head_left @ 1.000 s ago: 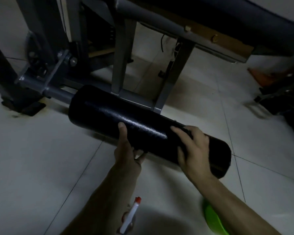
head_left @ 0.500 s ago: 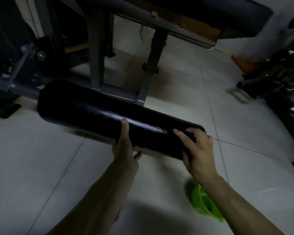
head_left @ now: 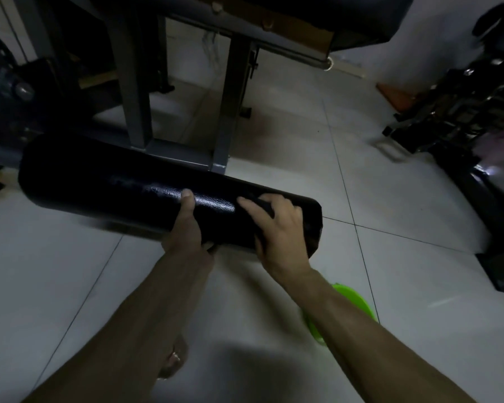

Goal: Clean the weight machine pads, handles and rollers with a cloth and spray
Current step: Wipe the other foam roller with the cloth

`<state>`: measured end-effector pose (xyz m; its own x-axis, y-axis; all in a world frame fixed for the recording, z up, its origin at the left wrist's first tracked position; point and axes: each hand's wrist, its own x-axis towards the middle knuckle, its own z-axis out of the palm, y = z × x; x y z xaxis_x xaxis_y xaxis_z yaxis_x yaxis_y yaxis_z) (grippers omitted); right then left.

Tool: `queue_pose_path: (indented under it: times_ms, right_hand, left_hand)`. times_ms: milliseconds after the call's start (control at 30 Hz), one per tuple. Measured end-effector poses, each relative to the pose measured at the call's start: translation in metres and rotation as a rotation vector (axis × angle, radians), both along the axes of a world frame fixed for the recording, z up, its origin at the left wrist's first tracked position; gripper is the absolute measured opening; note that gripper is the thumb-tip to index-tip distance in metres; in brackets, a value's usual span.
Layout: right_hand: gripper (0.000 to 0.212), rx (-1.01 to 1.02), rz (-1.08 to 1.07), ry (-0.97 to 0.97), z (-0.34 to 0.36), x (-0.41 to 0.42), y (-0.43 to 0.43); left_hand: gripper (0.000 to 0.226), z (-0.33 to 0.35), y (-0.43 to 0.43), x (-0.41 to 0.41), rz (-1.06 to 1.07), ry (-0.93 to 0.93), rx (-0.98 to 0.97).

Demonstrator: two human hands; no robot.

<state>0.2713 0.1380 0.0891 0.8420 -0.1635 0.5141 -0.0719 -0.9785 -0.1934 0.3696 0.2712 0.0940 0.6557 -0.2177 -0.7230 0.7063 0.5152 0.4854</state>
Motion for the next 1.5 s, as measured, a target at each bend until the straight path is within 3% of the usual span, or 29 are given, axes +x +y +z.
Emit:
queue_pose_path:
  times_ms: [133, 267, 433, 733, 867, 1000, 1233, 1367, 1500]
  right_hand:
    - [0.064, -0.08, -0.031, -0.064, -0.008, -0.061, -0.05]
    - [0.061, -0.016, -0.212, -0.174, -0.017, -0.096, -0.062]
    - [0.065, 0.016, -0.064, -0.09, -0.011, -0.025, -0.016]
    - [0.059, -0.06, 0.186, -0.002, 0.006, 0.087, 0.069]
    - [0.06, -0.073, 0.253, 0.024, 0.01, 0.14, 0.116]
    - [0.05, -0.057, 0.323, 0.077, 0.021, 0.193, 0.164]
    - [0.051, -0.135, 0.475, 0.138, 0.035, 0.26, 0.222]
    - [0.044, -0.175, 0.444, 0.158, 0.042, 0.214, 0.17]
    - [0.051, -0.137, 0.358, 0.1, 0.036, 0.145, 0.107]
  left_hand:
    - [0.092, 0.002, 0.001, 0.003, -0.023, 0.019, 0.038]
    - [0.082, 0.01, 0.002, 0.004, -0.073, 0.066, 0.037]
    - [0.085, 0.014, 0.014, 0.006, -0.108, 0.08, 0.021]
    - [0.079, 0.004, 0.095, 0.072, 0.167, 0.029, -0.198]
    - [0.084, -0.013, 0.118, 0.09, 0.053, 0.023, -0.467]
    - [0.065, -0.004, 0.137, 0.086, 0.022, 0.01, -0.55]
    - [0.045, 0.006, 0.151, 0.091, 0.022, -0.021, -0.367]
    - [0.054, 0.006, 0.147, 0.092, 0.049, 0.074, -0.412]
    - [0.069, 0.003, 0.141, 0.097, 0.076, 0.144, -0.318]
